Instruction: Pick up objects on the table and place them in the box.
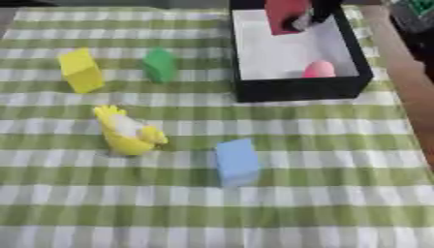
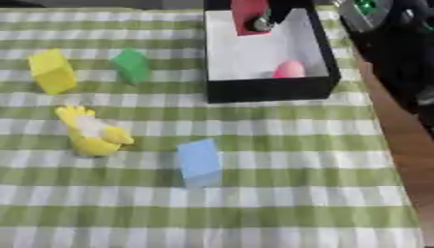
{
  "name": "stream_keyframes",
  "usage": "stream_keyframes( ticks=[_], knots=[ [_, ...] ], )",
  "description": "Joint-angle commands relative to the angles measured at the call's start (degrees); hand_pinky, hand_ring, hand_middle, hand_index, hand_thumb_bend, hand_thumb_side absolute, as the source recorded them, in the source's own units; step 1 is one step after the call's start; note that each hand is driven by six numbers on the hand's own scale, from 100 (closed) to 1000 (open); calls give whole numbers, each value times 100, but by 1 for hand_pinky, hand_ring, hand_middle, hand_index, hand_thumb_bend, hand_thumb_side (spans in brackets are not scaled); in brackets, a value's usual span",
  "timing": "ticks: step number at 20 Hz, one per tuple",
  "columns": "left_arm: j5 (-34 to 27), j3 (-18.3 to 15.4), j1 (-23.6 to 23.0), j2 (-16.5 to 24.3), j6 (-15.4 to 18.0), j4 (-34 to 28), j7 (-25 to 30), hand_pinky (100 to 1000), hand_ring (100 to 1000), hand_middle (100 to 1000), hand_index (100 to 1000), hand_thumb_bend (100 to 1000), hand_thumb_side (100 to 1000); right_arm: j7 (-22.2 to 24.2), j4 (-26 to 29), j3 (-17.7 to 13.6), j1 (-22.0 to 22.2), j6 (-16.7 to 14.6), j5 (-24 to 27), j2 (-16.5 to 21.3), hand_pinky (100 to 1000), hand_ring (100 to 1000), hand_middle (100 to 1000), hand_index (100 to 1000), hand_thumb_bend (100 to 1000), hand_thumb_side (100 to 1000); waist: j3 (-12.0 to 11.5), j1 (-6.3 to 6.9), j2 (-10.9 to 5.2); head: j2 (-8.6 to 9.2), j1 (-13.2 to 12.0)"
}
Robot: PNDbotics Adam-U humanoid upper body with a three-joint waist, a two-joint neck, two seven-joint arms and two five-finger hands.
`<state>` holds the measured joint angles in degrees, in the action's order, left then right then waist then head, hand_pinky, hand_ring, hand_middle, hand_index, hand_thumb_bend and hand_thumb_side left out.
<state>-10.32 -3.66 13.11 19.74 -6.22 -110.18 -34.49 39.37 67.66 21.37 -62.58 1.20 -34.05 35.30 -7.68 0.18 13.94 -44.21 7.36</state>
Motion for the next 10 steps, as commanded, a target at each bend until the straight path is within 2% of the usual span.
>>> stream_keyframes(
  ticks=[1, 4, 6, 10],
  knots=[
    [-3, -18, 64, 190, 4, -114, 16, 710, 747, 787, 845, 312, 615, -120, -467, -62, -186, -315, -333, -42, 833, 681, 521, 617, 385, 143, -16, -77, 26, 56, 33],
    [-7, -12, 71, 188, 6, -113, 22, 711, 747, 787, 845, 311, 616, -302, -968, -106, -241, -624, -641, -160, 833, 690, 530, 627, 401, 145, -20, -95, 27, 76, 36],
    [-7, -12, 67, 186, 6, -109, 22, 711, 747, 787, 845, 311, 616, -449, -1274, -167, -273, -817, -835, -228, 835, 711, 576, 676, 424, 130, -20, -97, 26, 83, 30],
    [-5, -14, 65, 188, 8, -112, 20, 711, 747, 787, 846, 310, 616, -730, -1729, -313, -303, -1185, -1229, -295, 840, 754, 646, 744, 423, 160, -20, -89, 24, 77, 24]
  ],
)
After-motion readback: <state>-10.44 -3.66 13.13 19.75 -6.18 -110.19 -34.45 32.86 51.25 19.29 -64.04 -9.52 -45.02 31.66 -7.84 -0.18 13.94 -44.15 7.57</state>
